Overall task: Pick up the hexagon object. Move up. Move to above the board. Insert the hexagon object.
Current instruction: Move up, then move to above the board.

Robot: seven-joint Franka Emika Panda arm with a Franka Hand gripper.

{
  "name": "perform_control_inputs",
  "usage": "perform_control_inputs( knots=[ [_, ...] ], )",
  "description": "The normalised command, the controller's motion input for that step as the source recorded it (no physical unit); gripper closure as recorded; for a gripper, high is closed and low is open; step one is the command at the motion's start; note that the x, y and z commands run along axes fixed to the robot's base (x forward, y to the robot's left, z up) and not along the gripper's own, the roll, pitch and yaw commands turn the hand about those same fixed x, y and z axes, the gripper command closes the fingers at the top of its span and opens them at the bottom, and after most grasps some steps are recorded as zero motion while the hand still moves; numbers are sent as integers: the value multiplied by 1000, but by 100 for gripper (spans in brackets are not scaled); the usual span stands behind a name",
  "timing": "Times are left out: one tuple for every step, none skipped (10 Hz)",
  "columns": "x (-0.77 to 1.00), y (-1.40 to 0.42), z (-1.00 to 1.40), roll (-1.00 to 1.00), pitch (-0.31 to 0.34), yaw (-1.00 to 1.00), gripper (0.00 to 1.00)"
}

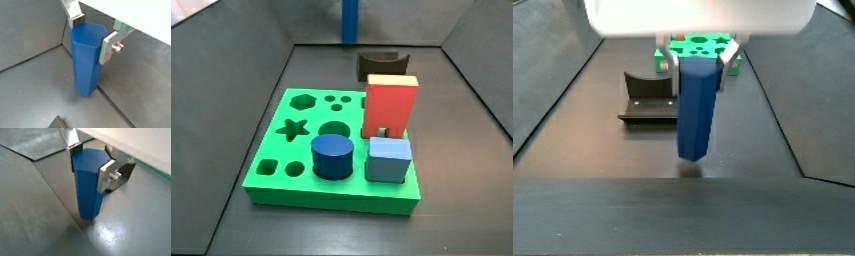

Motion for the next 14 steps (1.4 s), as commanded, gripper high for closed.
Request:
perform_control_inputs(
  knots=[
    [-4, 10, 221, 41, 92, -2, 100],
    [104, -77, 1000, -83, -30, 146, 100],
    [104, -78, 1000, -82, -22, 145, 100],
    [89, -68, 1000, -68, 21, 93, 100],
    [90, -66, 1000, -59, 42, 73, 100],
    [90, -61, 1000, -43, 71, 50, 100],
    [88, -54, 1000, -21, 100, 36, 100],
    [86, -52, 1000, -2, 109, 32, 100],
    [79, -50, 1000, 16, 115, 29, 100],
    [71, -46, 1000, 40, 117, 25, 100],
    [67, -43, 1000, 53, 120, 23, 100],
    [61, -36, 1000, 58, 121, 23, 100],
    [55, -34, 1000, 56, 122, 22, 100],
    [46, -25, 921, 43, 116, 17, 100]
  ],
)
